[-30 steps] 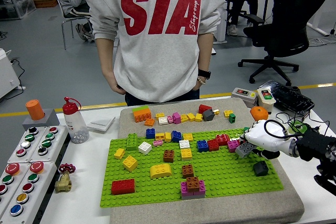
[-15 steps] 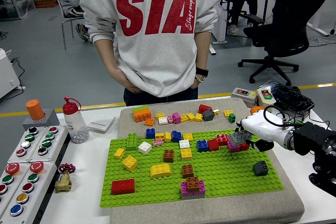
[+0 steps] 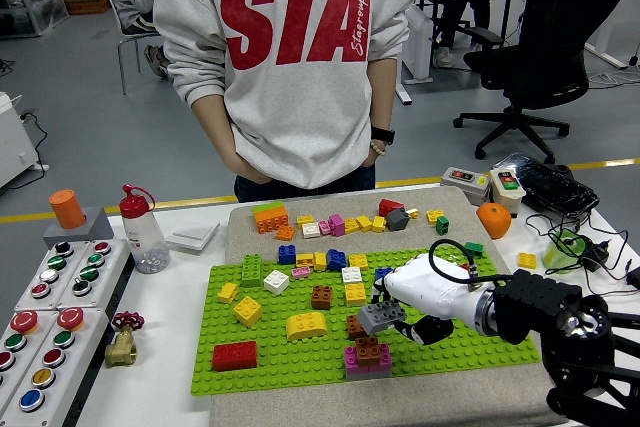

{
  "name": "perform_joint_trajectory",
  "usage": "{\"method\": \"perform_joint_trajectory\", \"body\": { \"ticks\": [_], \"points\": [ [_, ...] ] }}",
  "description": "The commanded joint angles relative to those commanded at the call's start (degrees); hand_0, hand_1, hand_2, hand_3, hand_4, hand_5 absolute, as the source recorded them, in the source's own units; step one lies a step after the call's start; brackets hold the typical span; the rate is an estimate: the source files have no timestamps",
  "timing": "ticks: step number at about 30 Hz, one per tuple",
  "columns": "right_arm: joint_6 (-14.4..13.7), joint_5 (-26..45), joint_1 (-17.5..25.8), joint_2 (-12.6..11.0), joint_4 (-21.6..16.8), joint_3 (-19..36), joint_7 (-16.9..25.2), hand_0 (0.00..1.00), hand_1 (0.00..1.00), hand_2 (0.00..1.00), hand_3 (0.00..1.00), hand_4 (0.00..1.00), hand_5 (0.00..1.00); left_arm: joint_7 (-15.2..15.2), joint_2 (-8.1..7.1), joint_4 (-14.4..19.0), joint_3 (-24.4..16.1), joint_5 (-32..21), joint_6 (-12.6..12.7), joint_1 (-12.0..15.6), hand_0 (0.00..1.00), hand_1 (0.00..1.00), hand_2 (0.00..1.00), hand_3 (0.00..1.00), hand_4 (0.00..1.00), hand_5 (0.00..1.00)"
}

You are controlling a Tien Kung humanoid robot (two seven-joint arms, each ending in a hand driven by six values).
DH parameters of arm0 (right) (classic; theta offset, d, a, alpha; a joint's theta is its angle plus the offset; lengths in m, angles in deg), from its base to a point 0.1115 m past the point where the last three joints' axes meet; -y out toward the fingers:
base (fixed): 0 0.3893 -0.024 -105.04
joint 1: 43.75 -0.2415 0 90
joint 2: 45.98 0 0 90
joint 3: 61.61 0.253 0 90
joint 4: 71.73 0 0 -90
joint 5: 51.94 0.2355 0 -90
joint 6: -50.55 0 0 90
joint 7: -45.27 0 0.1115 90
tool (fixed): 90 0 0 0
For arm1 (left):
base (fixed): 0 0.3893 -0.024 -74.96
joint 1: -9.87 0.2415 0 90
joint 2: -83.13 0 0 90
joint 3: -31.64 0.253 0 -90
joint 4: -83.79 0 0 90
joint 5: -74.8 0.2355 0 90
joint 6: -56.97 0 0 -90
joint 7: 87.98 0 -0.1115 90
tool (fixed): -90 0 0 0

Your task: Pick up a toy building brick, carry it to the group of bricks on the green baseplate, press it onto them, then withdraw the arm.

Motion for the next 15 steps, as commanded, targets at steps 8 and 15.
{"method": "perform_joint_trajectory", "body": {
  "ticks": [8, 15],
  "points": [
    [1.36, 0.43, 0.14, 0.27, -4.6, -0.05, -2.34, 0.612, 0.585, 0.611, 0.654, 0.542, 0.146, -0.09, -0.09, 0.03, -0.08, 0.17, 0.13, -0.05, 0.63, 0.594, 0.608, 0.407, 0.335, 0.975],
    [1.67, -0.4, 0.33, 0.9, -3.69, 0.33, -3.68, 0.613, 0.595, 0.62, 0.677, 0.548, 0.166, -0.05, -0.22, -0.01, 0.19, -0.03, 0.17, -0.21, 0.629, 0.594, 0.607, 0.406, 0.336, 0.974]
  ]
}}
